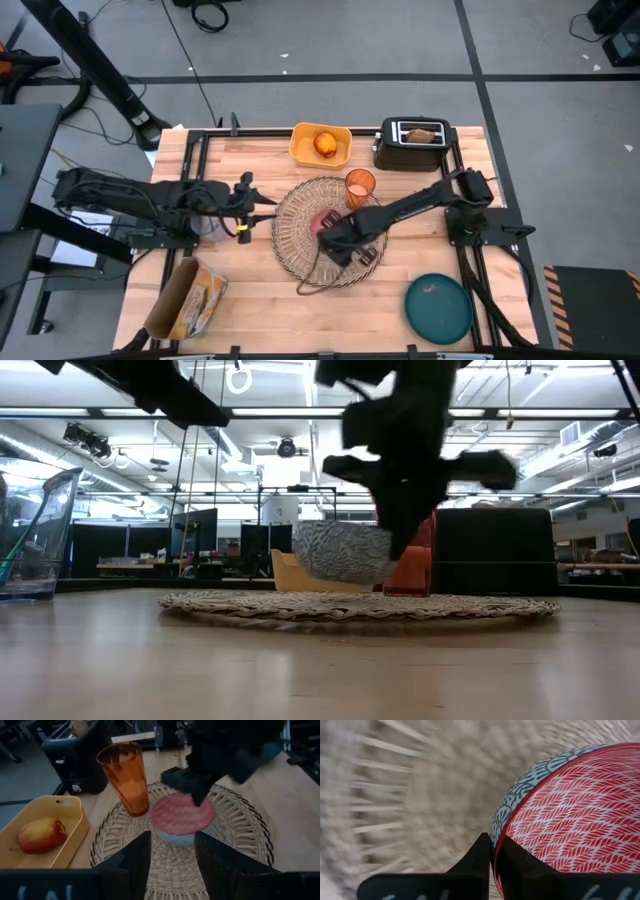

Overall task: Arrange a breakfast setting
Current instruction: Put the red bowl on the brown table mat

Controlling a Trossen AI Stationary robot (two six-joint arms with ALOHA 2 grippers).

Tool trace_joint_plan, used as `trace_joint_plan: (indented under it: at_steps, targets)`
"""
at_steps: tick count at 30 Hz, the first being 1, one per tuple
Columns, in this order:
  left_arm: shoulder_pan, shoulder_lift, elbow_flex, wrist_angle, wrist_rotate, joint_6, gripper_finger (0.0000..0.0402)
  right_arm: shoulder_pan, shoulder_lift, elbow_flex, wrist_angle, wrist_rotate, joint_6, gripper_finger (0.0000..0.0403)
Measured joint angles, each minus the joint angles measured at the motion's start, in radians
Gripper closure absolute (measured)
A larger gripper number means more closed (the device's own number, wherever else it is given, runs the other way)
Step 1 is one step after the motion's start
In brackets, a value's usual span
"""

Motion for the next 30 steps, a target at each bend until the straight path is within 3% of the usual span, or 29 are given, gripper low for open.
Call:
trace_joint_plan:
  at_steps: [7, 14, 23, 30]
  targets:
    - [0.000, -0.046, 0.000, -0.019, 0.000, 0.000, 0.0241, -0.038, 0.014, 0.012, -0.015, -0.002, -0.018, 0.0381]
    - [0.000, -0.050, 0.000, -0.028, 0.000, 0.003, 0.0241, -0.037, 0.013, 0.012, -0.025, -0.012, -0.018, 0.0348]
    - [-0.004, -0.050, 0.000, -0.045, 0.001, -0.014, 0.0241, -0.041, 0.012, 0.012, -0.036, -0.007, 0.035, 0.0339]
    - [-0.002, -0.050, 0.000, -0.033, 0.001, -0.009, 0.0241, -0.027, -0.026, 0.011, -0.068, -0.013, 0.105, 0.0297]
